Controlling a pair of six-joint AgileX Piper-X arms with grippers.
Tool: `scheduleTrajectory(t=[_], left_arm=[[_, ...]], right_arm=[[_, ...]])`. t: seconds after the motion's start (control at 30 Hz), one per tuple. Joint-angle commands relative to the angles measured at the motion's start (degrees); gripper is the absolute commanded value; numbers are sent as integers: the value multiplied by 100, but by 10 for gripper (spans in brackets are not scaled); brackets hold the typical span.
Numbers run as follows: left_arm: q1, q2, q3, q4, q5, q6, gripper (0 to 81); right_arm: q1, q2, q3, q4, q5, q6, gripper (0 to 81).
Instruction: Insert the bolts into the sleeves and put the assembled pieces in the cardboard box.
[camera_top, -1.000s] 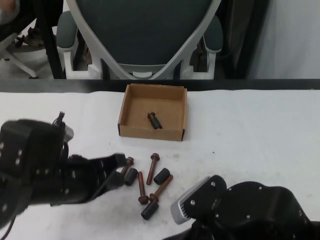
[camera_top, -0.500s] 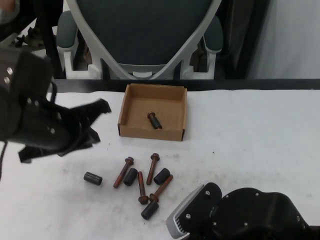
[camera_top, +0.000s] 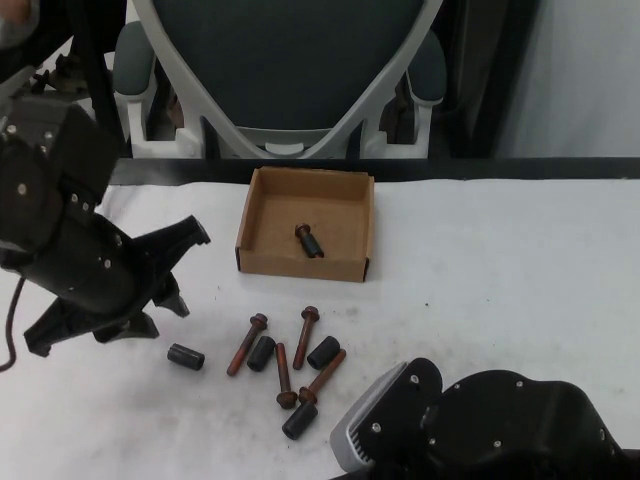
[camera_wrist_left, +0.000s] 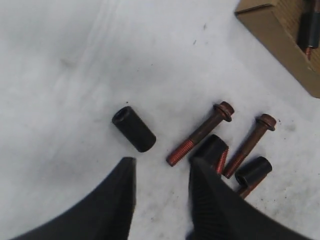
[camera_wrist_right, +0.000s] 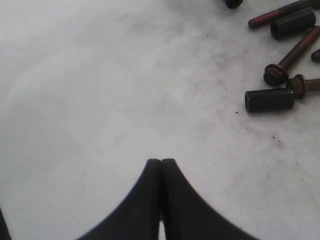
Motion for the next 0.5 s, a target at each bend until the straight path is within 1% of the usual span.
scheduleTrajectory(t=[0.0, 0.07, 0.13, 0.33, 0.47], left_arm=[[12, 72, -50, 29, 17, -154, 344], [12, 183, -50, 28, 172, -233, 344], [12, 308, -50, 28, 285, -318, 342], [12, 595, -50, 28, 289, -386, 340], [12, 753, -50, -34, 216, -429, 291]], right_arm=[[-6, -56, -55, 94, 100, 53, 2], [-40, -56, -57, 139, 250, 93, 2], [-100, -56, -57, 180, 250, 91, 2], [-169, -56, -57, 281, 218, 91, 2], [-169, -56, -57, 294, 218, 91, 2]])
